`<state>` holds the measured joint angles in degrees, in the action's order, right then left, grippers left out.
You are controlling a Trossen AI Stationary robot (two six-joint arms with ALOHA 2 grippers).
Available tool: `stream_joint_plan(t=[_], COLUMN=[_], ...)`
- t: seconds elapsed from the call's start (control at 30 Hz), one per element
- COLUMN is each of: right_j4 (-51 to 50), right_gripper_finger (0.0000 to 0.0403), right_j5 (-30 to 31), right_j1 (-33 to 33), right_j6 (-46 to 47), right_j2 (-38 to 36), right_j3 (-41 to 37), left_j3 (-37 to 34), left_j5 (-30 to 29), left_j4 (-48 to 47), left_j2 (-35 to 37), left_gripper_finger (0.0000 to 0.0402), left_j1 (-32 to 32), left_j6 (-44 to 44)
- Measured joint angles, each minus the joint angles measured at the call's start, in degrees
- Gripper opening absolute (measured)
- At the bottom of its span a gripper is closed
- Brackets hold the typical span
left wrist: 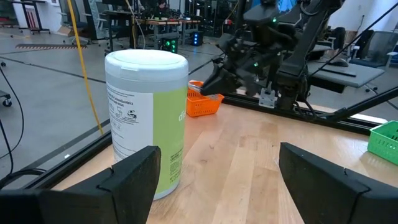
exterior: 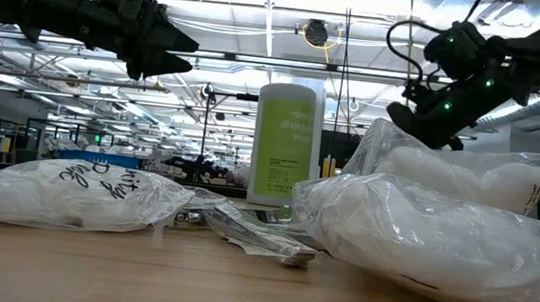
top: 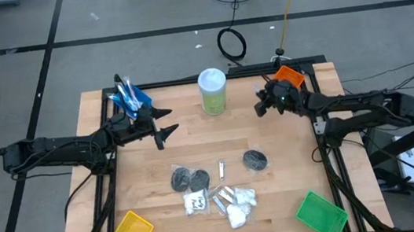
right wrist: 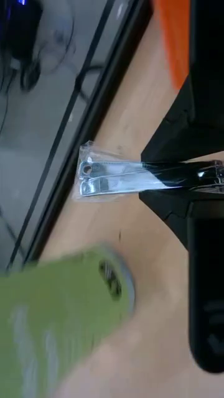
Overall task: Pick & Place Travel size toiletries
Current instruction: Put the nail cutter into the orange bin
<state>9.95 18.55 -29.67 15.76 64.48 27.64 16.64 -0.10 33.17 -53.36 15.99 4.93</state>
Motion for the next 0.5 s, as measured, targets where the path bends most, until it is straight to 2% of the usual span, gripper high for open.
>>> stream_joint_plan(t=[0.2, 0.5], right_j4=[-7.8, -16.7], right_gripper_finger=[0.0056, 0.0056], right_j5=[7.2, 7.2], right_j1=[-5.3, -14.4], right_j6=[1.0, 0.6], right_j2=[-3.6, -12.1], right_j3=[0.0, 0.0], left_j3=[0.0, 0.0], left_j5=[0.0, 0.0], left_j4=[0.0, 0.0], left_j2=[0.0, 0.0], left_gripper_finger=[0.0321, 0.0321], left_j1=[0.0, 0.0], left_j6=[0.0, 0.0])
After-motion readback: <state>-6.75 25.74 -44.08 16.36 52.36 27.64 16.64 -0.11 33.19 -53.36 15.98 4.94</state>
